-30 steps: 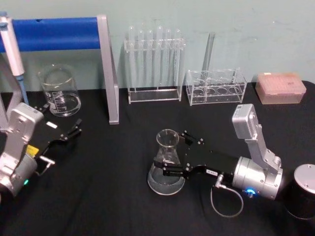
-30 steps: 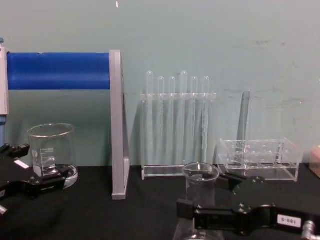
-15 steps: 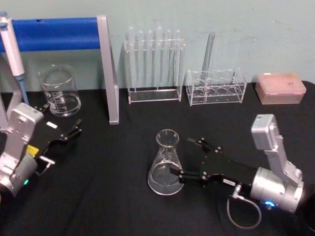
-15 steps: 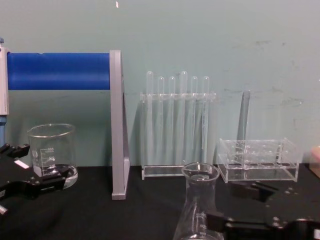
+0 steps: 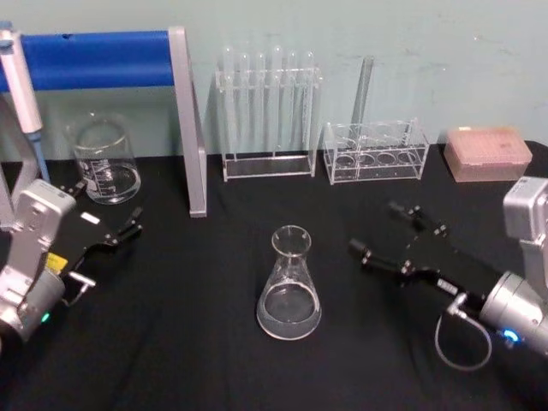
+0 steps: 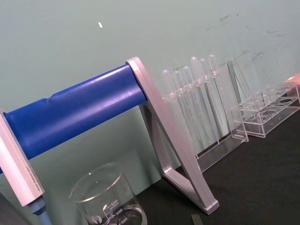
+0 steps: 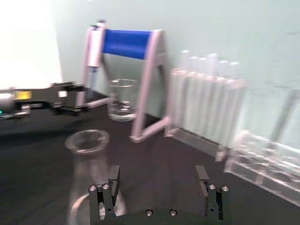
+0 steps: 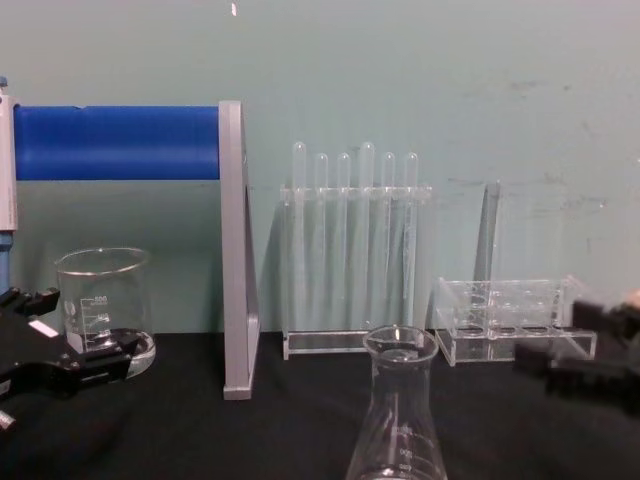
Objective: Grasp the erlenmeyer flask with one hand, shake it three times, then place it back.
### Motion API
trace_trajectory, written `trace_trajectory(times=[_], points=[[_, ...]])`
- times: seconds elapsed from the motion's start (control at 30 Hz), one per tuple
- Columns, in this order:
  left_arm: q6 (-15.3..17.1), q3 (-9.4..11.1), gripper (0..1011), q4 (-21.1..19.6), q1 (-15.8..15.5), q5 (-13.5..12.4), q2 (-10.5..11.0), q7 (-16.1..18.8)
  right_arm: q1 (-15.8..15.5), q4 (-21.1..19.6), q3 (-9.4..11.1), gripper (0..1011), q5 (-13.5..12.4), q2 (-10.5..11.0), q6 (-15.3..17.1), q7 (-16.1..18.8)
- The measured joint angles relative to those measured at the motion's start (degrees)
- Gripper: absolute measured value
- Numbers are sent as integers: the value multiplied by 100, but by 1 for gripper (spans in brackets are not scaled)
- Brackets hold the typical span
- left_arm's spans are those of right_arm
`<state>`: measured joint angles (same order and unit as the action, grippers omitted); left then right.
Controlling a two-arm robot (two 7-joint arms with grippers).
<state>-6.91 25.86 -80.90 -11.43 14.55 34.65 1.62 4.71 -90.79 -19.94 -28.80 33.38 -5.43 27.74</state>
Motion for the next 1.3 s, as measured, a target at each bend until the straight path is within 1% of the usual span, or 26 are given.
trace_trajectory(times=[0.03, 0.17, 0.2, 0.23, 0.27, 0.37, 0.43, 0.6, 0.67, 0.7, 0.8, 0.9, 1.1, 1.3], points=[[0, 0, 1001, 0, 0, 0, 0, 0, 8, 24, 61, 1002, 67, -48, -1, -142], [0, 0, 1001, 0, 0, 0, 0, 0, 71, 116, 167, 1002, 224, -185, 1, -451], [0, 0, 1001, 0, 0, 0, 0, 0, 114, 176, 206, 1002, 325, -273, 7, -629], [0, 0, 1001, 0, 0, 0, 0, 0, 134, 201, 219, 1002, 362, -312, 9, -695], [0, 0, 1001, 0, 0, 0, 0, 0, 179, 261, 244, 1003, 451, -404, 16, -843], [0, 0, 1001, 0, 0, 0, 0, 0, 257, 380, 269, 1002, 563, -552, 62, -1045], [0, 0, 1001, 0, 0, 0, 0, 0, 333, 500, 284, 1002, 657, -690, 116, -1225], [0, 0, 1001, 0, 0, 0, 0, 0, 490, 780, 318, 1002, 795, -964, 272, -1488], [0, 0, 1001, 0, 0, 0, 0, 0, 547, 895, 334, 1003, 838, -1061, 356, -1571], [0, 0, 1001, 0, 0, 0, 0, 0, 547, 895, 334, 1002, 838, -1061, 356, -1571], [0, 0, 1001, 0, 0, 0, 0, 0, 598, 1057, 362, 1002, 881, -1200, 484, -1667], [0, 0, 1001, 0, 0, 0, 0, 0, 623, 1166, 379, 1002, 924, -1279, 566, -1703], [0, 0, 1001, 0, 0, 0, 0, 0, 611, 1267, 423, 1002, 997, -1361, 649, -1725], [0, 0, 1001, 0, 0, 0, 0, 0, 554, 1256, 483, 1002, 1040, -1416, 739, -1690]])
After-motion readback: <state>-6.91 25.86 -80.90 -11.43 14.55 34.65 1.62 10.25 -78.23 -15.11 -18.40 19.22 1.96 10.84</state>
